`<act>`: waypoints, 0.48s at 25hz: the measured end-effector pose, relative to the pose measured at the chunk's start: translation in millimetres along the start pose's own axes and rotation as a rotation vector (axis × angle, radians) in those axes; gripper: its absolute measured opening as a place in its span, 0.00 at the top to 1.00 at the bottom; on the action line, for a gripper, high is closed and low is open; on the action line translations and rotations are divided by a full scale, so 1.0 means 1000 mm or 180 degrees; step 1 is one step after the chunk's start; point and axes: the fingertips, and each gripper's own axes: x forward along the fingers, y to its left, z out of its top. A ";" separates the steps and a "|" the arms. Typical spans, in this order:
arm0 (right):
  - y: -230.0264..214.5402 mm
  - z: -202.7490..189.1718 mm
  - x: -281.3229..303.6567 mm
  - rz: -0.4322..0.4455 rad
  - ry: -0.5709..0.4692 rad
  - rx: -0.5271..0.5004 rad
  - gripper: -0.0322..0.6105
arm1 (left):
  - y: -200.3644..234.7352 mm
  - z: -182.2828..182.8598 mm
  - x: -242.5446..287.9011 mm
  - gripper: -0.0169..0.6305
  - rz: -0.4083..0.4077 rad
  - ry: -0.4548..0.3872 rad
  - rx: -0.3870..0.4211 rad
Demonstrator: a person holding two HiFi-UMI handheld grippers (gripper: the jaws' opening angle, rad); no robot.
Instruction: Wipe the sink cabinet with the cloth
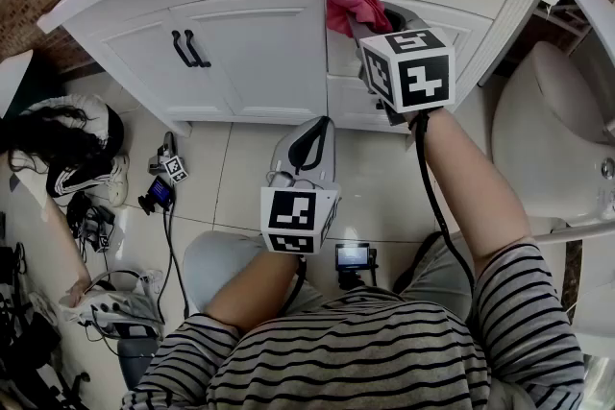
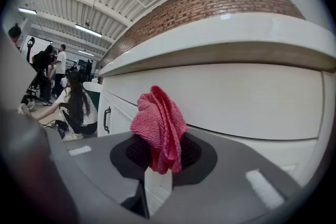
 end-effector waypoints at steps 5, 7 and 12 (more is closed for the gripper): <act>-0.069 -0.016 -0.047 -0.0372 0.0000 0.0166 0.83 | 0.000 -0.003 0.001 0.97 0.0034 0.0003 0.0036; -0.102 -0.023 -0.071 -0.0571 0.0025 0.0229 0.83 | -0.003 -0.005 0.002 0.97 0.0021 0.0027 0.0067; -0.176 -0.043 -0.123 -0.1088 0.0111 0.0304 0.82 | -0.011 -0.008 0.005 0.97 0.0002 0.0045 0.0166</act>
